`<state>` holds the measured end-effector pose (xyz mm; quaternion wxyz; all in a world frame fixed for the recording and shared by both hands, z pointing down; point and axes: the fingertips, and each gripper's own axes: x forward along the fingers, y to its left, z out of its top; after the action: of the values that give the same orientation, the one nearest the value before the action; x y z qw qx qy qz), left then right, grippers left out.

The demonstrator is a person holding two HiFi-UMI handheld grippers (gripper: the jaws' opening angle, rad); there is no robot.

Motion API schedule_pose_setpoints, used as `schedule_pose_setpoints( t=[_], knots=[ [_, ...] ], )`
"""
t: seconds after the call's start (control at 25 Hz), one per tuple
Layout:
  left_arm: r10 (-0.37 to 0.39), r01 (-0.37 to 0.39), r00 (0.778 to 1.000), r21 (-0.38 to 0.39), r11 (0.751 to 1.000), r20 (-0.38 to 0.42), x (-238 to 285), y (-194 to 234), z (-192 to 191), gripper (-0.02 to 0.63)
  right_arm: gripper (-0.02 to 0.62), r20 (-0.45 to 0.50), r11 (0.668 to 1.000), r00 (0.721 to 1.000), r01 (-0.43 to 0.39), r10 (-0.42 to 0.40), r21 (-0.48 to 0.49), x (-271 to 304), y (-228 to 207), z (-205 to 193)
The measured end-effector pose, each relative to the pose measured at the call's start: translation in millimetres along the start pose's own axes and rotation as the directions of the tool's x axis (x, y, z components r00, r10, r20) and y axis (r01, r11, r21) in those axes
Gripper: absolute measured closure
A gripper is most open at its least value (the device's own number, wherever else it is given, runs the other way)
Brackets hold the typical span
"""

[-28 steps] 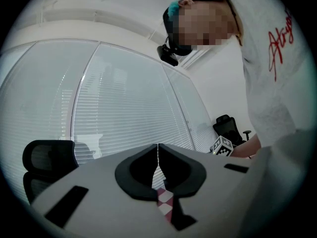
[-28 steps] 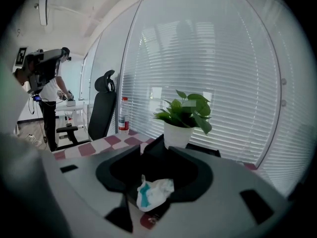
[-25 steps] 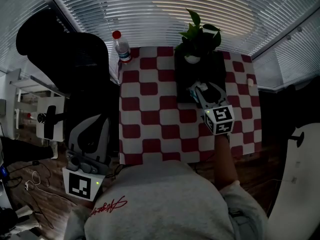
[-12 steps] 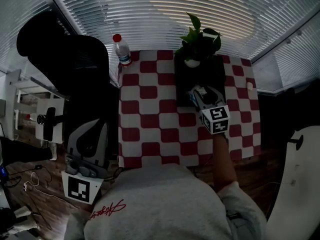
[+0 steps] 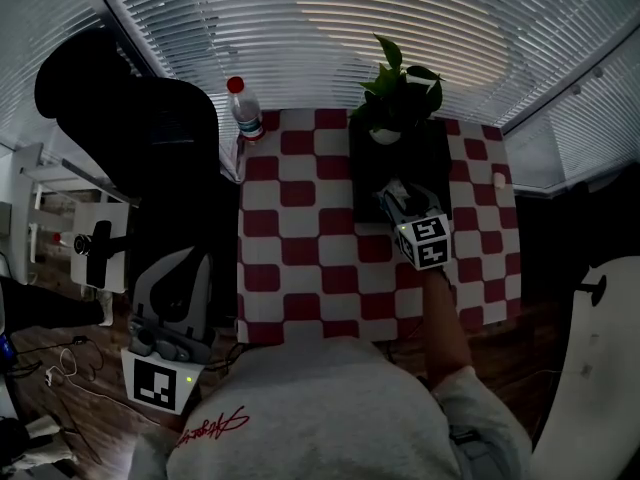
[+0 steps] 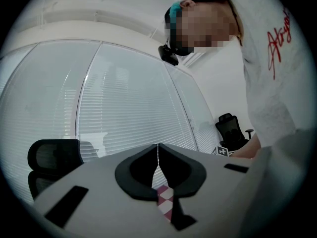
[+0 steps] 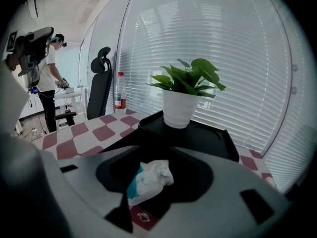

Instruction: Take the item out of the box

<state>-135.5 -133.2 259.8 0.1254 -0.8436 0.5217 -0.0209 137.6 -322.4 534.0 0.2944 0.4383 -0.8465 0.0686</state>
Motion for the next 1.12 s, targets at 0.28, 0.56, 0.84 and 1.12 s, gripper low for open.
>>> schedule_pose_setpoints(
  t=[0.28,0.56,0.84,1.12],
  knots=[
    [0.000,0.000,1.000,-0.009,1.000,-0.011,0.8,6.2,-4.5,0.588,0.422,-0.034,0.999,0.999,-0.005,0.004,-0.033,7.6,1.2,-6.0],
    [0.003,-0.004,1.000,-0.012,1.000,-0.009,2.7,12.5,-4.9,0.589,0.420,-0.120,0.994,0.993,-0.025,0.013,-0.102,14.1,10.8,-9.5],
    [0.005,-0.006,1.000,-0.016,1.000,-0.019,2.7,13.3,-9.3,0.588,0.417,-0.191,0.989,0.981,-0.059,0.032,-0.137,25.3,11.0,-14.6],
    [0.011,-0.011,1.000,-0.018,1.000,-0.018,2.3,13.8,-10.6,0.588,0.417,-0.235,0.990,0.972,-0.051,0.018,-0.135,28.3,2.3,-24.0]
  ],
)
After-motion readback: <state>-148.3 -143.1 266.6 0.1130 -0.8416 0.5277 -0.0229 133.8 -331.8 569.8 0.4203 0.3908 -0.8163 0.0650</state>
